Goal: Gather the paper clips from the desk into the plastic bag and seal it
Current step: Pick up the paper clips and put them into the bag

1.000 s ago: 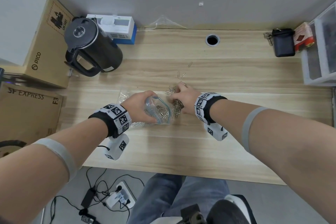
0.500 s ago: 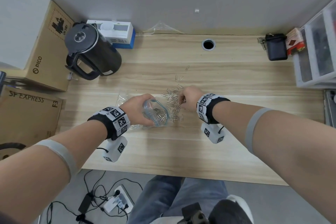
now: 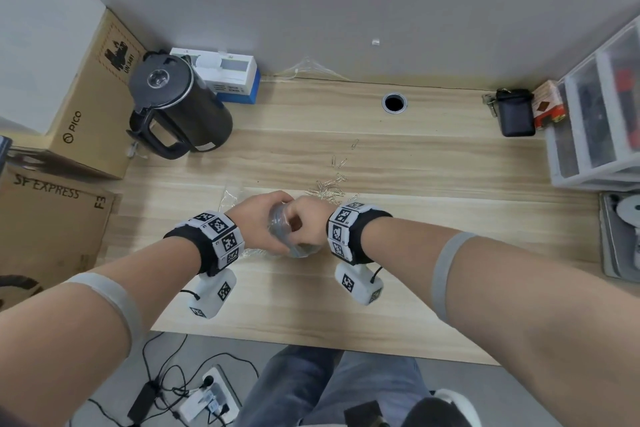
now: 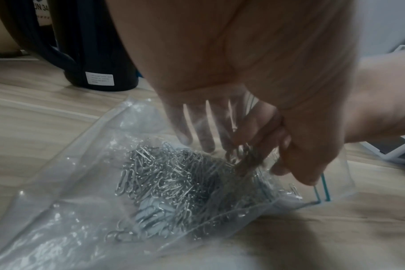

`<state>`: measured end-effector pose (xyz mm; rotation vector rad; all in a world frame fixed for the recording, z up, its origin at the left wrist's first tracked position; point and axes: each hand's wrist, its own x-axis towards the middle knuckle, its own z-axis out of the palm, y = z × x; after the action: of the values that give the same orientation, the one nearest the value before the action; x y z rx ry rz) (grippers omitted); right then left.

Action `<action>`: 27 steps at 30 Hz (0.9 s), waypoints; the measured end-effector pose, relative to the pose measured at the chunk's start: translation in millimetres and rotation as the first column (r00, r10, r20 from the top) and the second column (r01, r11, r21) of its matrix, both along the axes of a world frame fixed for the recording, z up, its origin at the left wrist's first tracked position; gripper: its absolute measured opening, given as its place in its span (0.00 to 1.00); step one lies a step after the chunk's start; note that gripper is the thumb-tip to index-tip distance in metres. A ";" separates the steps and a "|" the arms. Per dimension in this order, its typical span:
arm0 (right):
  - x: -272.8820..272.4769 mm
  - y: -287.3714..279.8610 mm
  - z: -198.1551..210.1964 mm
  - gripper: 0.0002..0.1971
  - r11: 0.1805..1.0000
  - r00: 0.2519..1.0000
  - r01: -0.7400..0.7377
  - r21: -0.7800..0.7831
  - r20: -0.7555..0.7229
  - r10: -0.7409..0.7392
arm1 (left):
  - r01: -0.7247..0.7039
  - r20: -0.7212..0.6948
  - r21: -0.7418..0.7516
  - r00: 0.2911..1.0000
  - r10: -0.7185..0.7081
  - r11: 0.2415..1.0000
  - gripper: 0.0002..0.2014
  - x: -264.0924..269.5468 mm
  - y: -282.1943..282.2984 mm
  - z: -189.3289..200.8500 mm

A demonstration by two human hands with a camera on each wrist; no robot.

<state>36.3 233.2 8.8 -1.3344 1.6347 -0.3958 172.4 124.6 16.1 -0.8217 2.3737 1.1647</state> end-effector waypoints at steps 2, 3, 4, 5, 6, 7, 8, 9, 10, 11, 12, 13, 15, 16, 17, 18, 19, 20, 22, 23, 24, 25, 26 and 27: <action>-4.0 -0.3 -1.5 0.07 0.999 0.999 -0.041 0.006 -0.012 0.041 | -0.012 -0.007 0.012 1.000 0.012 1.000 0.39 0.6 -0.6 -2.0; -9.9 -0.7 -3.4 0.09 0.999 0.999 -0.034 0.016 -0.008 0.034 | -0.021 -0.010 0.017 1.000 0.021 1.000 0.36 0.4 -1.2 -3.1; -17.5 -0.1 -2.8 0.10 1.000 1.000 0.000 0.030 -0.009 0.000 | -0.025 -0.010 0.017 1.000 0.025 1.000 0.34 -0.2 -1.2 -4.2; -26.2 0.5 -3.6 0.10 0.998 0.998 0.053 0.039 -0.023 -0.052 | -0.027 -0.010 0.016 1.000 0.027 1.000 0.33 -1.2 -1.0 -4.0; -35.9 0.1 -2.7 0.08 0.993 0.993 0.110 0.038 -0.049 -0.108 | -0.029 -0.009 0.012 1.000 0.029 1.000 0.33 -1.5 -1.4 -3.1; -46.0 -0.6 -1.4 0.08 0.987 0.985 0.156 0.025 -0.083 -0.153 | -0.029 -0.001 0.008 1.000 0.029 1.000 0.33 -1.5 -2.0 -2.1; -57.0 -0.6 -1.3 0.10 0.983 0.974 0.183 0.010 -0.139 -0.180 | -0.025 0.009 0.005 1.000 0.025 1.000 0.35 -2.0 -2.2 -1.4; -67.7 -1.7 -2.2 0.13 0.982 0.959 0.188 -0.004 -0.214 -0.185 | -0.022 0.021 0.003 1.000 0.022 1.000 0.37 -2.2 -2.9 -1.0; -76.9 -4.2 -2.9 0.16 0.984 0.940 0.180 0.003 -0.295 -0.172 | -0.022 0.030 -0.001 0.999 0.022 1.000 0.39 -1.8 -4.4 -0.4; -84.7 -6.0 -4.4 0.19 0.985 0.919 0.174 0.019 -0.363 -0.155 | -0.017 0.039 -0.004 0.999 0.017 1.000 0.42 -1.8 -5.6 -0.4; -90.2 -8.2 -7.4 0.22 0.985 0.901 0.168 0.044 -0.412 -0.135 | -0.007 0.044 -0.009 0.999 0.008 1.000 0.43 -1.6 -6.5 -0.7; -93.8 -10.7 -10.2 0.24 0.986 0.892 0.154 0.065 -0.437 -0.111 | 0.000 0.047 -0.015 0.999 0.001 1.000 0.43 -1.4 -7.8 -1.3; -94.6 -15.4 -14.9 0.28 0.990 0.893 0.101 0.102 -0.448 -0.045 | 0.000 0.054 -0.028 0.999 0.002 1.000 0.42 -2.0 -10.6 -2.2; -92.6 -16.9 -16.3 0.29 0.991 0.894 0.067 0.114 -0.448 -0.009 | -0.007 0.053 -0.036 0.999 0.009 0.999 0.40 -1.9 -11.4 -2.2; -90.7 -18.7 -17.9 0.30 0.993 0.895 0.035 0.116 -0.446 0.021 | -0.016 0.054 -0.038 0.998 0.018 0.999 0.39 -2.2 -12.6 -2.7; -88.7 -20.7 -19.9 0.31 0.993 0.895 0.007 0.117 -0.443 0.046 | -0.026 0.055 -0.035 0.998 0.028 0.999 0.39 -2.6 -13.9 -3.3; -86.3 -22.6 -21.7 0.31 0.993 0.895 -0.019 0.117 -0.440 0.069 | -0.035 0.058 -0.030 0.998 0.037 0.999 0.39 -3.1 -15.0 -4.0; -83.4 -24.0 -23.6 0.31 0.992 0.893 -0.049 0.119 -0.440 0.097 | -0.041 0.063 -0.024 0.997 0.042 0.999 0.39 -3.4 -15.4 -4.3; -77.8 -26.8 -26.3 0.31 0.985 0.877 -0.121 0.126 -0.452 0.166 | -0.050 0.073 -0.010 0.996 0.051 0.999 0.38 -3.6 -16.8 -6.0; -75.9 -28.5 -28.0 0.31 0.980 0.868 -0.155 0.123 -0.456 0.195 | -0.058 0.077 -0.002 0.995 0.058 0.998 0.38 -4.2 -18.0 -7.2; -73.9 -29.2 -29.2 0.30 0.976 0.862 -0.185 0.112 -0.459 0.216 | -0.063 0.079 0.001 0.995 0.063 0.998 0.38 -4.3 -18.5 -8.1; -71.7 -28.9 -29.1 0.30 0.972 0.855 -0.214 0.093 -0.464 0.232 | -0.064 0.080 0.003 0.995 0.064 0.998 0.38 -4.3 -18.6 -8.5; -69.7 -29.3 -30.0 0.28 0.967 0.849 -0.243 0.077 -0.466 0.250 | -0.066 0.086 0.004 0.994 0.066 0.998 0.37 -4.3 -19.2 -9.5; -68.1 -29.3 -30.7 0.27 0.961 0.843 -0.269 0.059 -0.468 0.265 | -0.070 0.093 0.006 0.993 0.069 0.998 0.37 -4.7 -19.7 -10.9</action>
<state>-31.8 203.9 -21.9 -1.7359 1.7962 0.1071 167.7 104.8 5.2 -0.9414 2.2798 1.1378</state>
